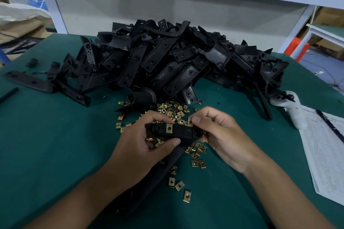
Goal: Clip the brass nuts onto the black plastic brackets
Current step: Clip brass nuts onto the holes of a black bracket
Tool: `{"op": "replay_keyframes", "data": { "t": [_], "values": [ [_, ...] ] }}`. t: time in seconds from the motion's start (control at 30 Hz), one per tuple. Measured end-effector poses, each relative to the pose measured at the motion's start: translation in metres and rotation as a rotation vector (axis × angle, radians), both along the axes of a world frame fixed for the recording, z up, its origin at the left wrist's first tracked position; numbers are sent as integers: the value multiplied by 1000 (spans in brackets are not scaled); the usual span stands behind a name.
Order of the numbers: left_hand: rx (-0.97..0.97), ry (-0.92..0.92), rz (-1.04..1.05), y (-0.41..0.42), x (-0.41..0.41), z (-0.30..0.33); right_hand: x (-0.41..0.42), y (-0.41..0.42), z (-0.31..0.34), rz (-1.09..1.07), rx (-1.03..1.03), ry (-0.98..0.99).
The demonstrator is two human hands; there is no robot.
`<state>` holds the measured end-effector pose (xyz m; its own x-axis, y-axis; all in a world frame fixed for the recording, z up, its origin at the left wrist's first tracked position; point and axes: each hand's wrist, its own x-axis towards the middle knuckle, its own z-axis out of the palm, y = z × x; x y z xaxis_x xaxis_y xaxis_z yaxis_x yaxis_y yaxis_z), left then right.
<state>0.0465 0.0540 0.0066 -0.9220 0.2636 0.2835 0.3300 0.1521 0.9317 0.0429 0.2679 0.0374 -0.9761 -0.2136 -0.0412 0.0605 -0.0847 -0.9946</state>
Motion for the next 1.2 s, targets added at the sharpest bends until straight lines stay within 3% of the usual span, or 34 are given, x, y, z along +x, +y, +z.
{"op": "replay_keyframes", "data": {
  "t": [0.63, 0.83, 1.07, 1.2],
  "values": [
    [-52, 31, -11, 0, -1, 3, 0, 2, -3, 9, 129, 147],
    [-12, 2, -39, -1, 0, 7, 4, 3, -3, 4, 288, 261],
    [22, -14, 9, -3, -5, 5, 6, 3, -4, 82, 292, 304],
    [71, -28, -24, -3, -4, 5, 8, -1, -5, 22, 371, 428]
  ]
}}
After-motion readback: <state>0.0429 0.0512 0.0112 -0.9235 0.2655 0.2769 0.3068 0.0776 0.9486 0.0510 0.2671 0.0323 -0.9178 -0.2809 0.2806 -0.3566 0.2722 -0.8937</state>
